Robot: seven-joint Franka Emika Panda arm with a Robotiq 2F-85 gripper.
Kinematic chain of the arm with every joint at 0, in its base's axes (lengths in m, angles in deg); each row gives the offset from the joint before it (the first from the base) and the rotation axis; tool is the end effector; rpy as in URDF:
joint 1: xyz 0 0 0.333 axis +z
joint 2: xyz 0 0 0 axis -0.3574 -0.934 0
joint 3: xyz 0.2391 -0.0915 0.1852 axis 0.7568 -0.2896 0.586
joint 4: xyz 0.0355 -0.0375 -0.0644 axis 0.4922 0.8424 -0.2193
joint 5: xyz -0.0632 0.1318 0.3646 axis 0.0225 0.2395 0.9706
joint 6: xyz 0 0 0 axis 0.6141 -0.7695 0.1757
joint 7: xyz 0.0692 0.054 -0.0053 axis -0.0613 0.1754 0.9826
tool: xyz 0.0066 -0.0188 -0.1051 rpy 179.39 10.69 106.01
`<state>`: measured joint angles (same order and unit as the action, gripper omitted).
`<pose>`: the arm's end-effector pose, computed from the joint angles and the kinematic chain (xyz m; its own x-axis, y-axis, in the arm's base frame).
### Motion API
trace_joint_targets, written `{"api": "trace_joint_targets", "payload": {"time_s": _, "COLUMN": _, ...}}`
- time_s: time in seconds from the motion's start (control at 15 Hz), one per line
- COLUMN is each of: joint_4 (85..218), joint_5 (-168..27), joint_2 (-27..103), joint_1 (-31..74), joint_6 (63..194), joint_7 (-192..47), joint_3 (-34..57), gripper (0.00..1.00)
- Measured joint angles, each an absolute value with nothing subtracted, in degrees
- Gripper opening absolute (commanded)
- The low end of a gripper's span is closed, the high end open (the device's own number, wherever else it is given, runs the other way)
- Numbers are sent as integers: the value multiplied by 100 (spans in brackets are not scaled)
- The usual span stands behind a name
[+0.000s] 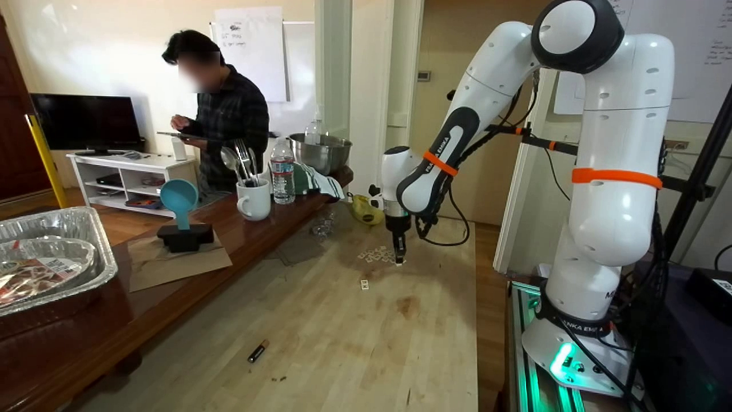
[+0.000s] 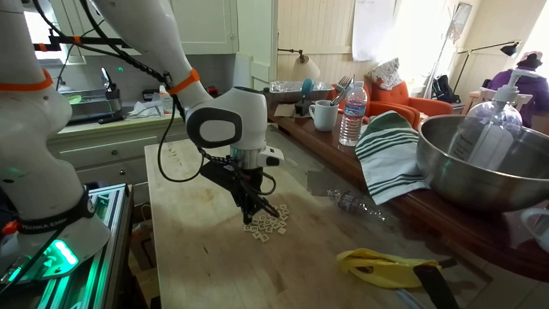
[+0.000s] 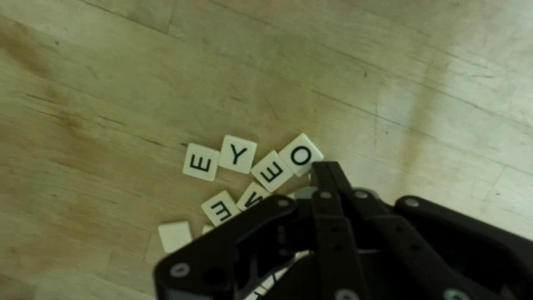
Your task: Create the word 'Hum'.
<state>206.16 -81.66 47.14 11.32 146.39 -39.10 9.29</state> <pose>0.4297 -0.1175 0.2168 0.9003 0.4242 -0.0972 0.4321 -0.8979 0.0841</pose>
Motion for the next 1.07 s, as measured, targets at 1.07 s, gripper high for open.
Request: {"api": "trace_joint_targets", "payload": {"time_s": 1.07, "joint_4": 20885, "joint_5": -7053, "joint_2": 4714, "joint_1": 883, "joint_6": 16018, "joint_7": -3965, "joint_3": 908, "gripper": 0}}
